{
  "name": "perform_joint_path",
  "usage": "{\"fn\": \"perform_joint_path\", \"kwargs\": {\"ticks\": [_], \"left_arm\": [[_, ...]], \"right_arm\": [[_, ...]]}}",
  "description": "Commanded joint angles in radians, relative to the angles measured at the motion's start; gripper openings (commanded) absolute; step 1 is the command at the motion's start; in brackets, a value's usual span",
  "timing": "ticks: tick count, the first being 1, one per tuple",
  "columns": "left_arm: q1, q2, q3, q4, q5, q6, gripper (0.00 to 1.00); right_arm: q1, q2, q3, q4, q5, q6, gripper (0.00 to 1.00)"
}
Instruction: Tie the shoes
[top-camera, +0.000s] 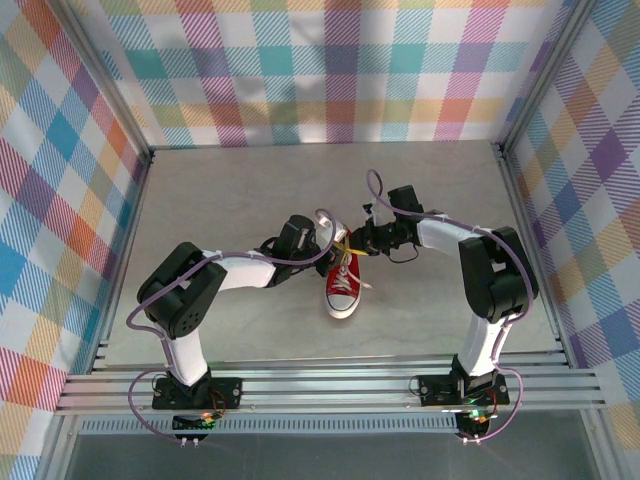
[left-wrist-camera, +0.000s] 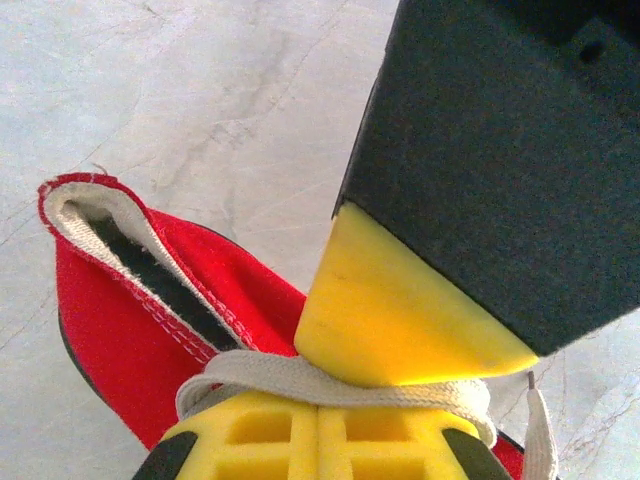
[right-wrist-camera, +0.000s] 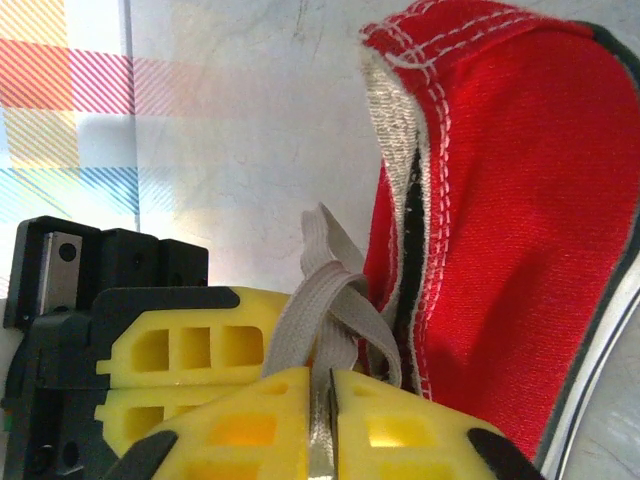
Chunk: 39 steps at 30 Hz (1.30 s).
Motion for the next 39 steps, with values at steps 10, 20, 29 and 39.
{"fn": "perform_joint_path", "kwargs": {"ticks": [10, 20, 29, 39], "left_arm": [[0.004, -0.055, -0.028, 0.054, -0.047, 0.01, 0.0], [0.007, -0.106, -0.051, 0.011, -0.059, 0.031, 0.08], [0.026, -0.213, -0.061, -0.094, -0.142, -0.054, 0.41], [0.151, -0.173, -0.041, -0.123, -0.109, -0.491, 0.54]], "right_arm": [[0.025, -0.069, 0.019, -0.079, 0.083, -0.043, 0.0], [0.025, -0.088, 0.007, -0.072, 0.158, -0.057, 0.0], [0.025, -0.074, 0.016, -0.072, 0.17, -0.085, 0.0], [0.041, -0.073, 0.014, -0.072, 0.188, -0.135, 0.0]]}}
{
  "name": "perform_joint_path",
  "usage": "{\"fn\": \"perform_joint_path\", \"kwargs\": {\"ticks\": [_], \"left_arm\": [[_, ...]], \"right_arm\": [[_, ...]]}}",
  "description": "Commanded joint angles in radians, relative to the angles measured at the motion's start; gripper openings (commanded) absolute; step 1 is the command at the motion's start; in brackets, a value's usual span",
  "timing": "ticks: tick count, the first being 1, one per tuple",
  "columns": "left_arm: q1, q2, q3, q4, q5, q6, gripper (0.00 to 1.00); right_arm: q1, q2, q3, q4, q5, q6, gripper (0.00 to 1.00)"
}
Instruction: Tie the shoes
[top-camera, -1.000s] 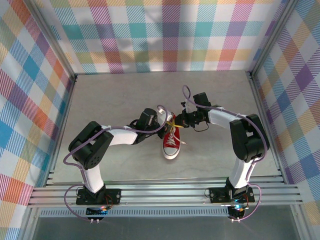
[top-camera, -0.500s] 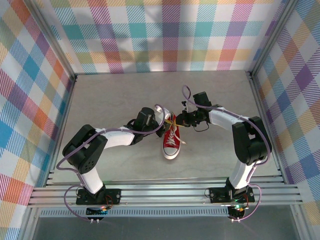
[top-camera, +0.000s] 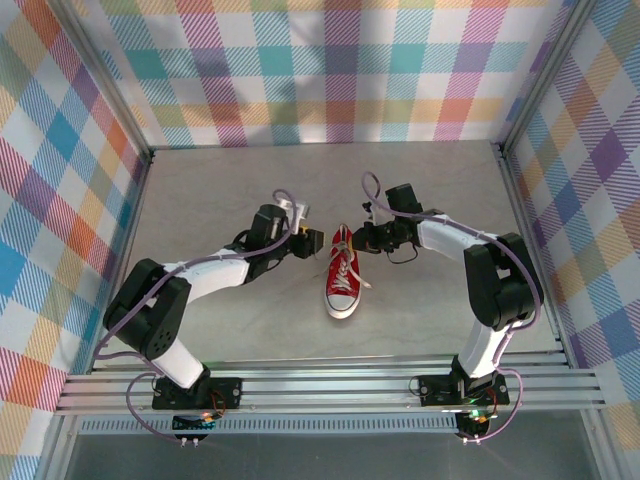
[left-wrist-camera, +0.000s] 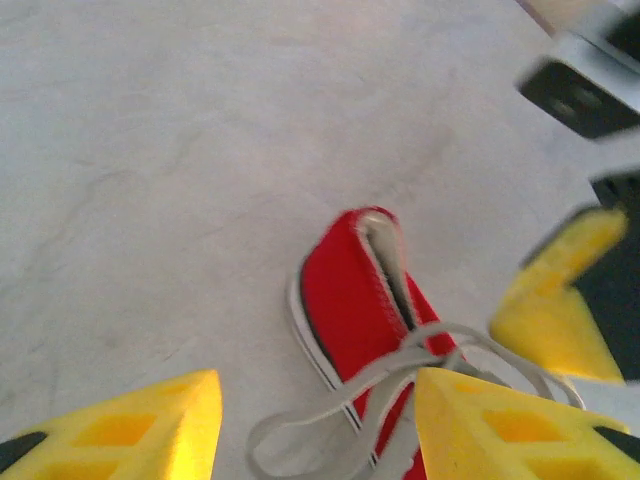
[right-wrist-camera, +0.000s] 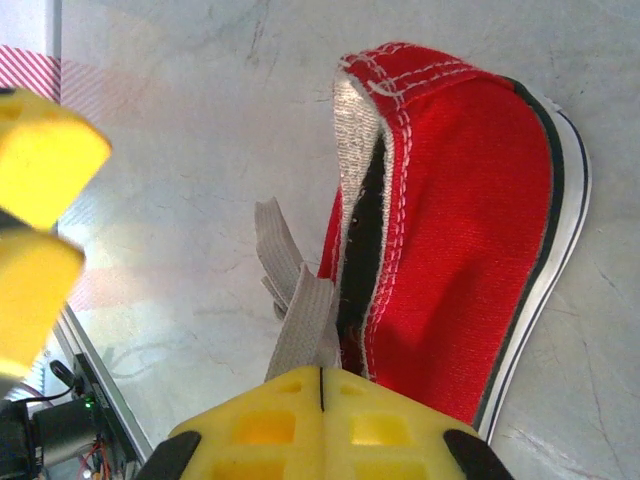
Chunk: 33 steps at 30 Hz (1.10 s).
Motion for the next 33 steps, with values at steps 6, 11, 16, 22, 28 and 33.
{"fn": "perform_joint_path", "kwargs": {"ticks": [6, 11, 16, 22, 28, 33], "left_arm": [[0.03, 0.126, 0.047, -0.003, 0.058, -0.371, 0.57], [0.03, 0.184, 0.035, 0.032, 0.066, -0.414, 0.58], [0.03, 0.237, 0.021, 0.112, 0.12, -0.451, 0.59], [0.014, 0.305, 0.032, 0.202, 0.216, -0.503, 0.53], [0.017, 0.256, -0.002, 0.225, 0.223, -0.511, 0.31], [0.031, 0.186, -0.048, 0.229, 0.221, -0.502, 0.21]], "right_arm": [[0.02, -0.029, 0.0, -0.019, 0.036, -0.061, 0.0], [0.021, -0.034, -0.005, -0.016, 0.052, -0.067, 0.0], [0.021, -0.039, -0.017, -0.009, 0.078, -0.068, 0.0], [0.021, -0.046, -0.016, -0.011, 0.109, -0.063, 0.0], [0.021, -0.046, -0.017, -0.017, 0.127, -0.065, 0.0], [0.021, -0.047, -0.017, -0.01, 0.129, -0.064, 0.0]]}}
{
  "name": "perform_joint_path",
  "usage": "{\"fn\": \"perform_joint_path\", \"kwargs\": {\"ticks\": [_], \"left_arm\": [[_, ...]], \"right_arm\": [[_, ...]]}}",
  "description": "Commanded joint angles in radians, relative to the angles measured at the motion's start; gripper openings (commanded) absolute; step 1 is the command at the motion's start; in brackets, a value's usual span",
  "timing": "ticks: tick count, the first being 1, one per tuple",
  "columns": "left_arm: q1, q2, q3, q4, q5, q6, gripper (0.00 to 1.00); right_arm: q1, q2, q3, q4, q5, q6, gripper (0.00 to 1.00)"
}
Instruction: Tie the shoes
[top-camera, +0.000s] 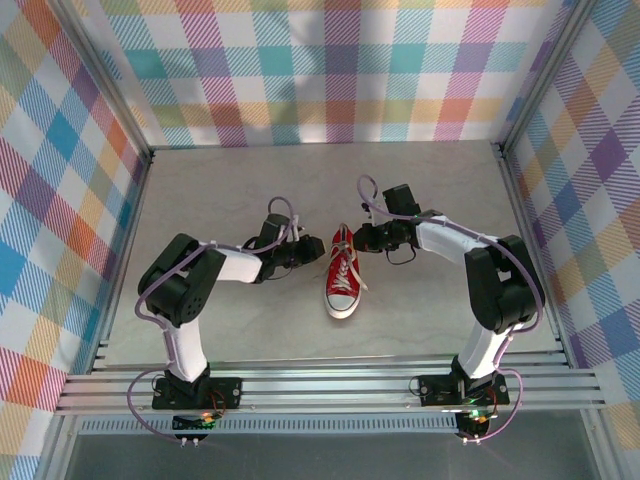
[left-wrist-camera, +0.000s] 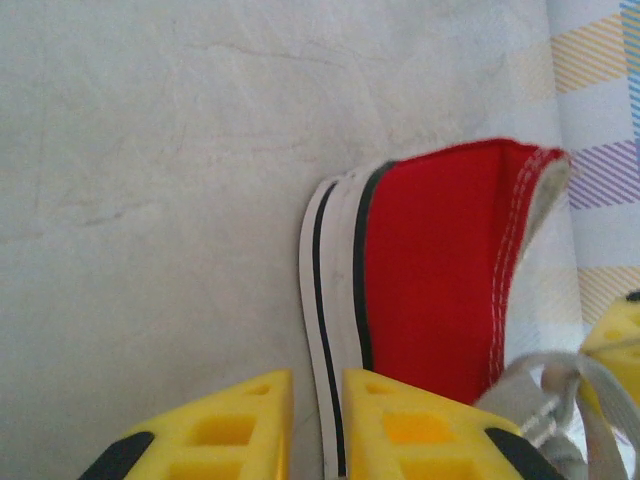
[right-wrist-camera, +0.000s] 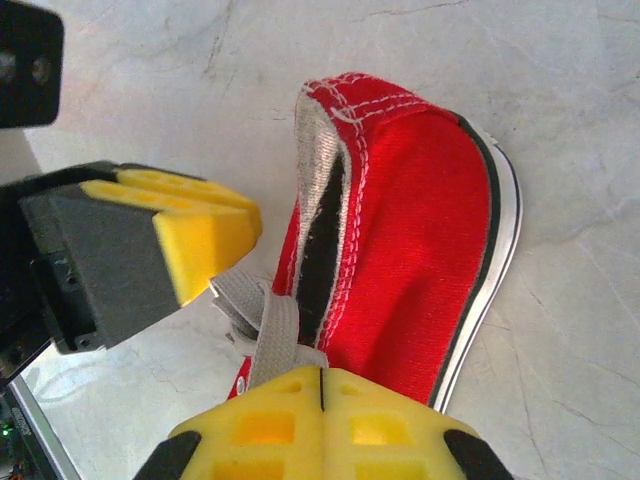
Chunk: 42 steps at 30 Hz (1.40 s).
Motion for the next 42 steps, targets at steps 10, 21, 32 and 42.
{"fn": "perform_joint_path", "kwargs": {"ticks": [10, 21, 32, 42], "left_arm": [[0.024, -0.112, -0.146, 0.16, 0.082, 0.074, 0.54], [0.015, 0.045, -0.149, 0.352, 0.096, -0.016, 0.55], [0.05, -0.082, -0.164, 0.293, 0.109, 0.004, 0.01], [0.046, -0.362, -0.097, -0.208, 0.051, 0.265, 0.0]], "right_arm": [[0.007, -0.012, -0.005, -0.013, -0.008, -0.017, 0.0], [0.007, 0.02, -0.002, -0.014, -0.004, -0.02, 0.0], [0.007, 0.02, 0.028, -0.045, 0.018, -0.041, 0.0], [0.007, 0.007, 0.061, -0.042, 0.021, -0.082, 0.0]]}}
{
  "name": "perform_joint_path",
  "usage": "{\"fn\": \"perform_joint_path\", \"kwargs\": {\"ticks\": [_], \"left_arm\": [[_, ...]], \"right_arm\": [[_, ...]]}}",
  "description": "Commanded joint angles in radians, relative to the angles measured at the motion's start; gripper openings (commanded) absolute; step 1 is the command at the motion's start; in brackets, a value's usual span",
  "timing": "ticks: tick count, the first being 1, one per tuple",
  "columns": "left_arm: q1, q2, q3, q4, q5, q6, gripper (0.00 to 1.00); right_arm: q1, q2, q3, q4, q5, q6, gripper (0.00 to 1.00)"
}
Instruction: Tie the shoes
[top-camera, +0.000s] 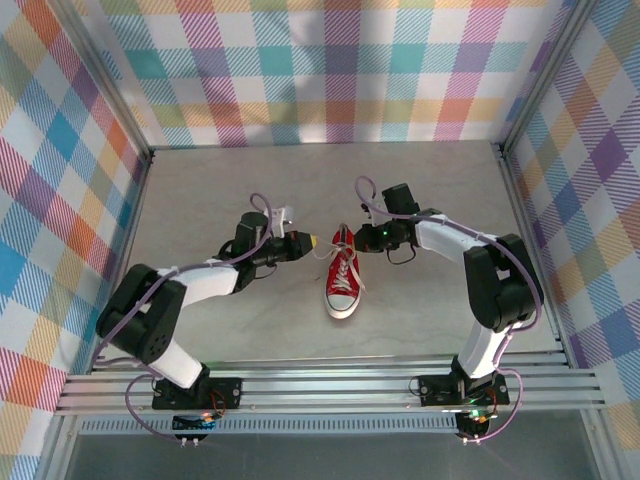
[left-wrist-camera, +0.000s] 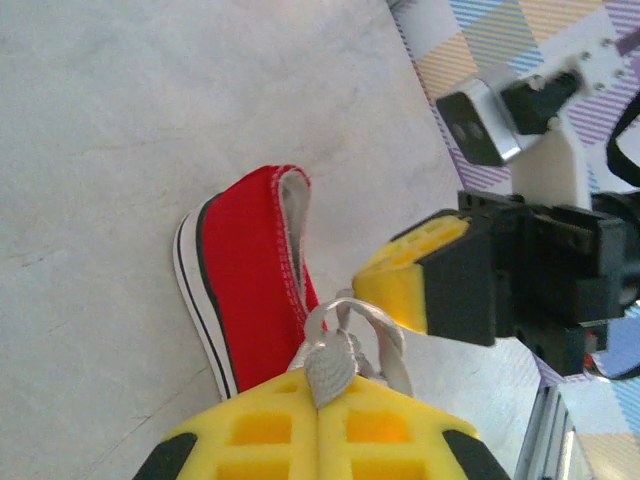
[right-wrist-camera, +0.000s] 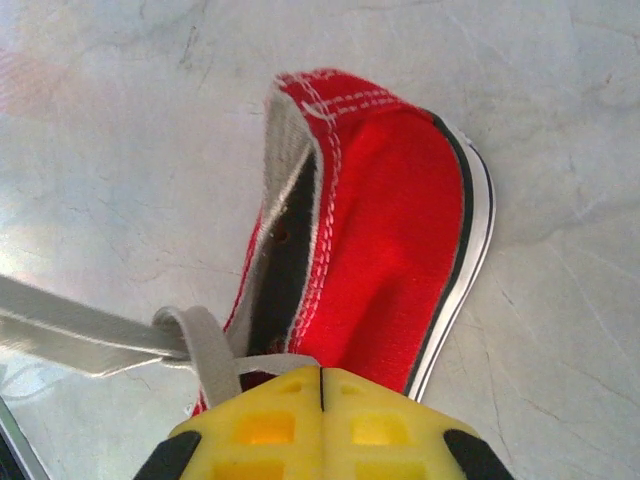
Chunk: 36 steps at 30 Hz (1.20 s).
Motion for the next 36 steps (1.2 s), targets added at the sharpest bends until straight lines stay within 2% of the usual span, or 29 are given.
{"fn": "perform_joint_path", "kwargs": {"ticks": [1, 8, 15, 23, 36], "left_arm": [[-0.01, -0.063, 0.031, -0.218, -0.035, 0.13, 0.0], [-0.137, -0.134, 0.095, -0.403, -0.139, 0.222, 0.0], [-0.274, -0.106, 0.176, -0.431, -0.212, 0.224, 0.0], [-0.406, 0.035, 0.291, -0.406, -0.238, 0.212, 0.0], [-0.491, 0.239, 0.388, -0.367, -0.259, 0.177, 0.0]], "right_arm": [[0.007, -0.002, 0.044, -0.007, -0.012, -0.032, 0.0], [0.021, 0.005, 0.095, -0.008, -0.016, -0.081, 0.0], [0.064, 0.041, 0.173, -0.041, -0.037, -0.167, 0.0], [0.079, 0.131, 0.277, -0.084, -0.068, -0.195, 0.0], [0.079, 0.22, 0.395, -0.159, -0.097, -0.24, 0.0]]}}
